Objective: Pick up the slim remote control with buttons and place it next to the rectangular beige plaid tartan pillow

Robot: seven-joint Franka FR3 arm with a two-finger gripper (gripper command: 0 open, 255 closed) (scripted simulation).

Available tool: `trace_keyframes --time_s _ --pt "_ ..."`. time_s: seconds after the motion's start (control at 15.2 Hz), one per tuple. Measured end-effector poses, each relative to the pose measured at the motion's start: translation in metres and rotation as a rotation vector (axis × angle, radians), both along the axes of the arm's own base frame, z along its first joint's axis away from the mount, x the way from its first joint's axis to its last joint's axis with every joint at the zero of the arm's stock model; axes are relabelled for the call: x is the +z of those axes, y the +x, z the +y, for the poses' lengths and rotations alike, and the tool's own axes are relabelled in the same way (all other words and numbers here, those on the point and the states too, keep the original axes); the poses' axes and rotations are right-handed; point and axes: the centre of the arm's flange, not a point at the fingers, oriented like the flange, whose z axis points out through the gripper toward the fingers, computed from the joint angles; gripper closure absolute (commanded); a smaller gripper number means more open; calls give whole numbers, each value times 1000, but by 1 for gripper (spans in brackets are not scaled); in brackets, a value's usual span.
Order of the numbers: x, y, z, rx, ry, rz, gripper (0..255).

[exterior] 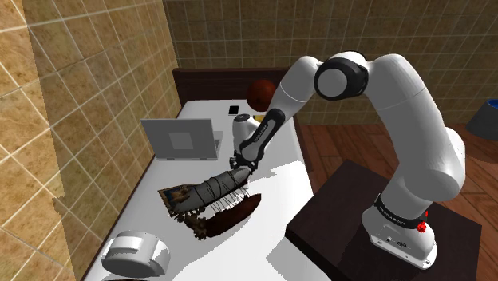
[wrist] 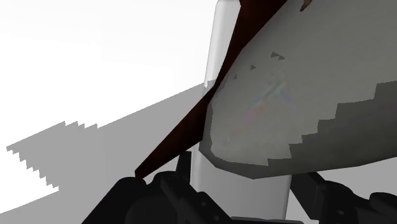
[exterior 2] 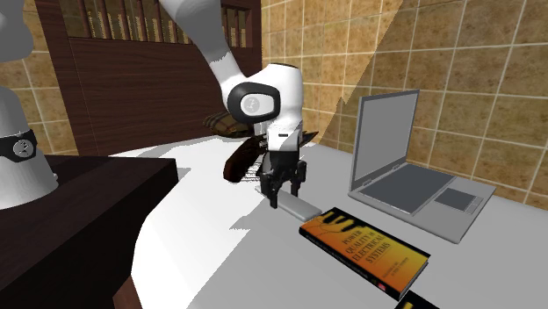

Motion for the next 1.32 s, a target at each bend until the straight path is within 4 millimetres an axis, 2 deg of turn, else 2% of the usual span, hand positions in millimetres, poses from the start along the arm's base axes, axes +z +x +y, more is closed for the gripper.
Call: trace_keyframes --time_s 0.2,1.32 --pt "11 -1 1 1 0 4 255" --pt "101 -1 1 1 0 2 255"
